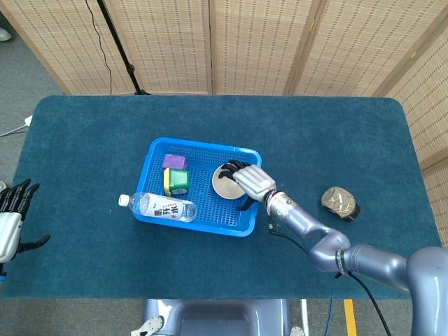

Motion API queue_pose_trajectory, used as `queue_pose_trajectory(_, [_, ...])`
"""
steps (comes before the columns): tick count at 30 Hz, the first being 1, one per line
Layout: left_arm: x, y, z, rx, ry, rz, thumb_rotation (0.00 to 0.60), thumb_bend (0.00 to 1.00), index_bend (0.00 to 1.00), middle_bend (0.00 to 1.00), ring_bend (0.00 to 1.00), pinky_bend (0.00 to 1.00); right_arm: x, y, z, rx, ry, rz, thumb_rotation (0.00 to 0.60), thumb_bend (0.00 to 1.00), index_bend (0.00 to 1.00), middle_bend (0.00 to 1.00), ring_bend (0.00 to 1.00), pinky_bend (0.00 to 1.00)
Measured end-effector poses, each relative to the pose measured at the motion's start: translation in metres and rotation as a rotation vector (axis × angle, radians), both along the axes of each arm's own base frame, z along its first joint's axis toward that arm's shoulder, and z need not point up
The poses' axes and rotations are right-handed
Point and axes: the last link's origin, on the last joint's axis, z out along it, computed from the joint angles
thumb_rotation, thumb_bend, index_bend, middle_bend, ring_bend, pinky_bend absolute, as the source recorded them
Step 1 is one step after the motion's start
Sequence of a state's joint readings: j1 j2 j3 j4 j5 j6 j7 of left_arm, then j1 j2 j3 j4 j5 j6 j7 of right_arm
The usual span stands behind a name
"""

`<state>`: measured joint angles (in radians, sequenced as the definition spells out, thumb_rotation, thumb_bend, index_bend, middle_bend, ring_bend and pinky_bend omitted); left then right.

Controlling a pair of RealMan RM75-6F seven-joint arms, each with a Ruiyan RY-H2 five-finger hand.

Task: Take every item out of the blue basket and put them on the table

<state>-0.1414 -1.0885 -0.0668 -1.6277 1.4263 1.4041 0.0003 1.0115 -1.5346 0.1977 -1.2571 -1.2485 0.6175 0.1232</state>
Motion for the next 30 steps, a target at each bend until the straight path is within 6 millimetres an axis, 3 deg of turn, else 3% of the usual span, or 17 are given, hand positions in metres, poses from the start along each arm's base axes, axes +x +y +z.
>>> queue_pose_trajectory(5, [-0.001,0.002,0.0,-0.001,-0.003,0.006,0.6,0.04,0.0,0.0,0.0,0.0,-0.011,-0.001,-0.015,0.001,0.05,-0.013,0.6,0.05,0.28,0.2,0.14,0.21])
queue_pose_trajectory(9, [-0.002,0.002,0.0,0.002,-0.005,0.009,0.6,0.04,0.0,0.0,0.0,0.0,-0.016,-0.001,-0.026,-0.011,0.069,-0.011,0.6,0.07,0.41,0.37,0.32,0.3])
queue_pose_trajectory(13, [-0.003,0.001,0.0,0.003,-0.008,0.012,0.6,0.04,0.0,0.0,0.0,0.0,-0.018,-0.003,-0.033,-0.054,0.07,0.006,0.6,0.2,0.58,0.57,0.52,0.41])
queue_pose_trajectory(19, [-0.003,0.001,-0.001,-0.003,-0.007,0.01,0.6,0.04,0.0,0.0,0.0,0.0,-0.016,-0.003,-0.036,-0.171,0.033,0.068,0.6,0.32,0.61,0.63,0.58,0.47])
queue_pose_trajectory(23, [-0.002,0.001,-0.002,-0.008,-0.007,0.004,0.6,0.04,0.0,0.0,0.0,0.0,-0.011,-0.002,-0.028,-0.226,-0.042,0.103,0.6,0.33,0.62,0.64,0.58,0.47])
queue_pose_trajectory(30, [0.002,-0.003,-0.003,-0.015,-0.005,-0.018,0.6,0.04,0.0,0.0,0.0,0.0,0.003,-0.001,0.017,-0.307,-0.178,0.162,0.6,0.34,0.62,0.64,0.58,0.49])
